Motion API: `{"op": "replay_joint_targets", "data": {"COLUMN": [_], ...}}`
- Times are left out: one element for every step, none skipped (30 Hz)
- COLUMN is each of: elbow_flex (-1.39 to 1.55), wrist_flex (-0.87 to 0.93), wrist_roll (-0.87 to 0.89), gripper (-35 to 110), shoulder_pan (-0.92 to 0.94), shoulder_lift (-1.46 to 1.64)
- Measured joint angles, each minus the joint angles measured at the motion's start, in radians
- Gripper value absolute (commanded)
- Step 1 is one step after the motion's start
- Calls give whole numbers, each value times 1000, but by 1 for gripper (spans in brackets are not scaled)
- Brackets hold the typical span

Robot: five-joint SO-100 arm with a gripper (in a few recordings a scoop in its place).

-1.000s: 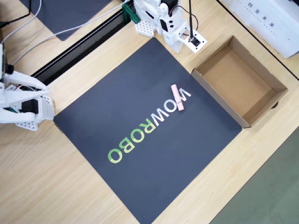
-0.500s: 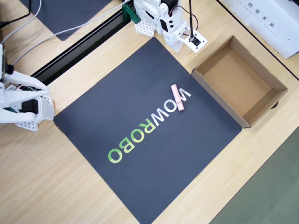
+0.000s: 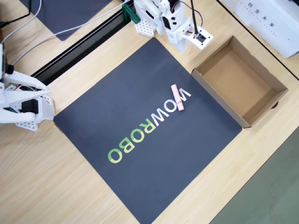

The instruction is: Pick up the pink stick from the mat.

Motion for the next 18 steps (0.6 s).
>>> {"op": "replay_joint_targets", "data": {"elbow_flex": [-28, -48, -75, -100, -121, -141, -163, -187, -207, -233, -259, -282, -305, -331, -360, -385, -416, -442], "wrist_flex": [0, 5, 6, 6, 6, 6, 6, 6, 6, 6, 6, 6, 6, 6, 6, 6, 6, 6], "wrist_roll": [3, 6, 9, 20, 23, 28, 37, 40, 41, 46, 55, 58, 60, 61, 63, 60, 61, 63], "gripper": [0, 0, 0, 0, 0, 0, 0, 0, 0, 0, 0, 0, 0, 0, 0, 0, 0, 0], "shoulder_pan": [3, 3, 9, 15, 20, 20, 18, 21, 31, 44, 48, 48, 54, 69, 86, 86, 101, 117], "shoulder_lift": [-25, -44, -63, -78, -94, -118, -147, -167, -183, -209, -242, -268, -293, -316, -342, -377, -405, -428]}}
